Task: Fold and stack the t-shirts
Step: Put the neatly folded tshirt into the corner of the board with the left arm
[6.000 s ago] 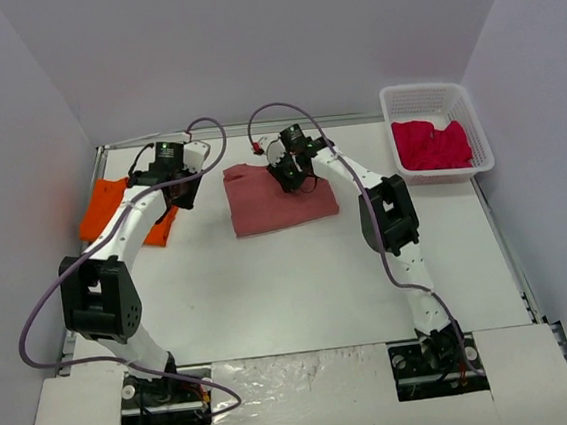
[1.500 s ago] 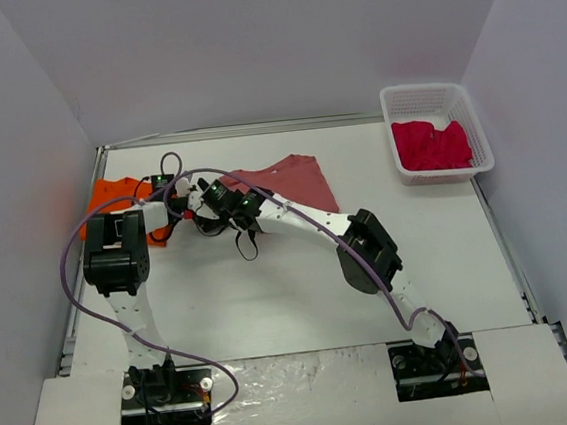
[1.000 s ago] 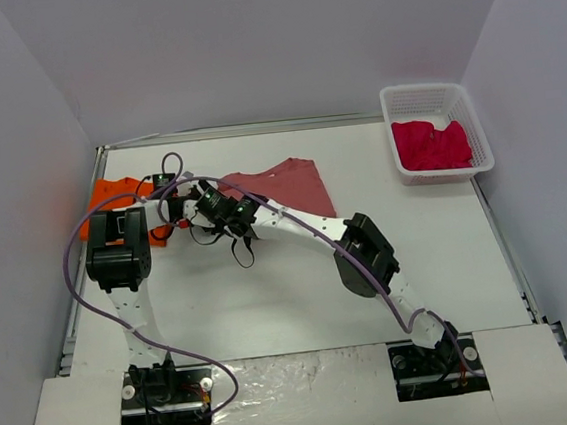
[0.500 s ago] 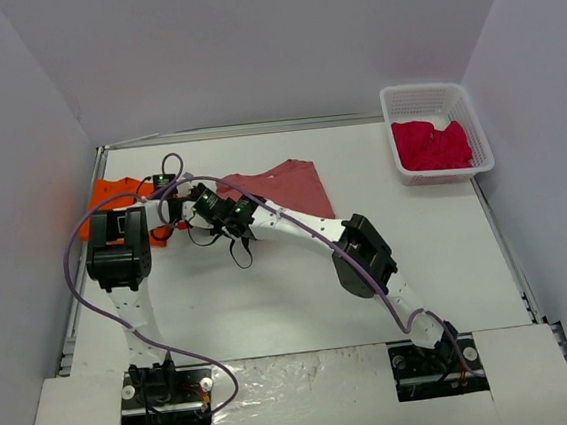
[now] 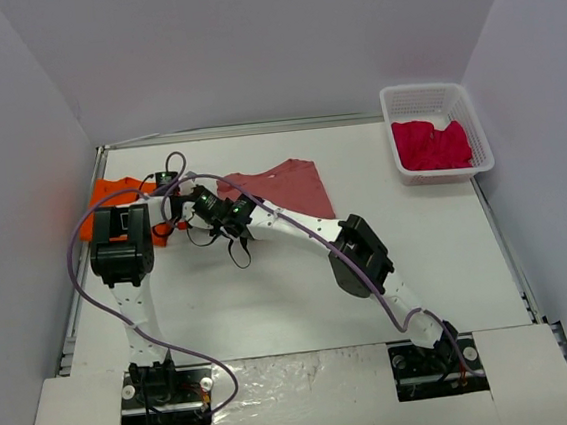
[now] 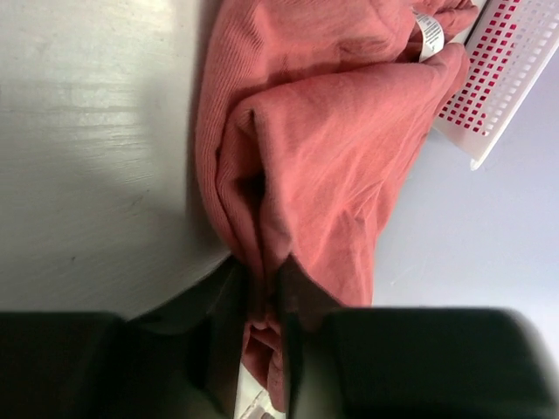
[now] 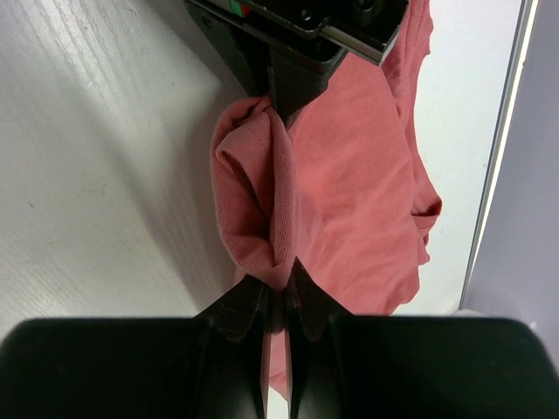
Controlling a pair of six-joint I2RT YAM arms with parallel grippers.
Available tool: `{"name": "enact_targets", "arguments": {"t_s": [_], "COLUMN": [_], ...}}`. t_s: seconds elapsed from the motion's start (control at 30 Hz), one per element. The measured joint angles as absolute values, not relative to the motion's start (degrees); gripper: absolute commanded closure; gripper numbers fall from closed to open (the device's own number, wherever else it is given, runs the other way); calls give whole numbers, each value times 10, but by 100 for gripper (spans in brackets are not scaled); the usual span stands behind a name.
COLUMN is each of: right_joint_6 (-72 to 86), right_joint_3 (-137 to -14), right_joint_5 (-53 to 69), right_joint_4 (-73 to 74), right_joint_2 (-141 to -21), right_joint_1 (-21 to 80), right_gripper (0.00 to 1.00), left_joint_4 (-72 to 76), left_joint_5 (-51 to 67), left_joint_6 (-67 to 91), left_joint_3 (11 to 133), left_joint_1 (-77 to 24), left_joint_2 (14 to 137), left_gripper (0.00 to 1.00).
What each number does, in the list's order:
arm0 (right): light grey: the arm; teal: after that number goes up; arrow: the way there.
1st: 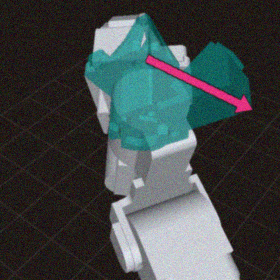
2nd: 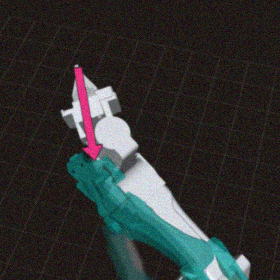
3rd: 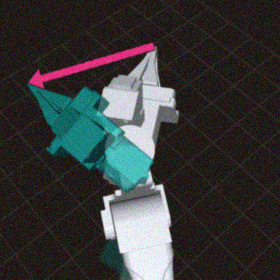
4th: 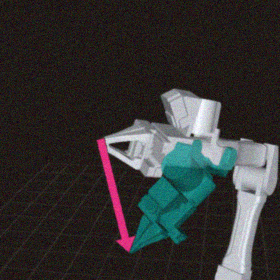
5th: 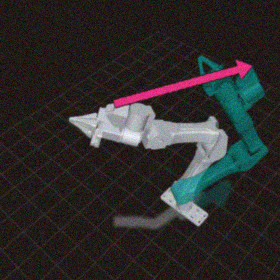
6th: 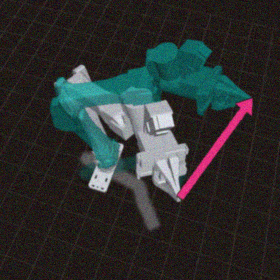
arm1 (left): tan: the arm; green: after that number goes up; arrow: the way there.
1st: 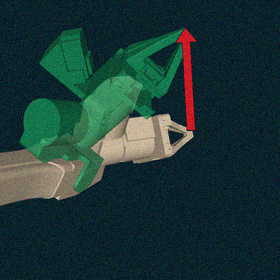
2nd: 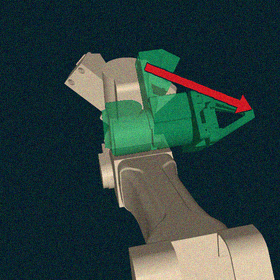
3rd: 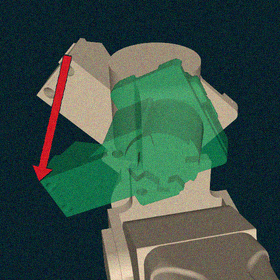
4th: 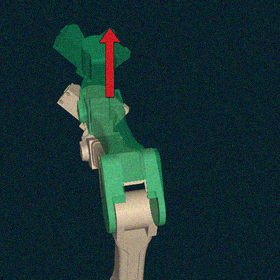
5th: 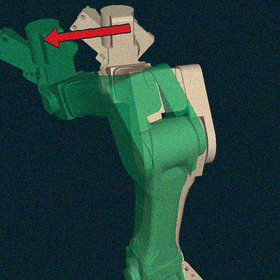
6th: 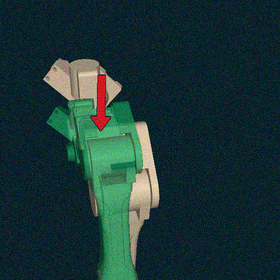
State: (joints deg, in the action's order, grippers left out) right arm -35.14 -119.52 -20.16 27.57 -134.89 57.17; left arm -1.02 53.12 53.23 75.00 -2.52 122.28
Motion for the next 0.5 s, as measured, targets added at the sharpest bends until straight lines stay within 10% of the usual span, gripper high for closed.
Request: {"name": "enact_targets", "arguments": {"t_s": [0.27, 0.37, 0.5], "right_joint_6": [-345, -343, -339], "right_joint_3": [-1196, -1197, -1200], "right_joint_5": [-202, -202, -201], "right_joint_4": [277, 277, 280], "right_joint_2": [-1349, -1349, -1349], "right_joint_1": [573, 574, 576], "right_gripper": [99, 61, 36], "left_joint_4": [-45, -64, -89], "left_joint_5": [542, 540, 529], "left_joint_6": [505, 486, 460], "left_joint_3": [782, 788, 797], "left_joint_1": [-27, -27, -27], "left_joint_2": [1237, 1237, 1237], "left_gripper": [98, 98, 98]}}
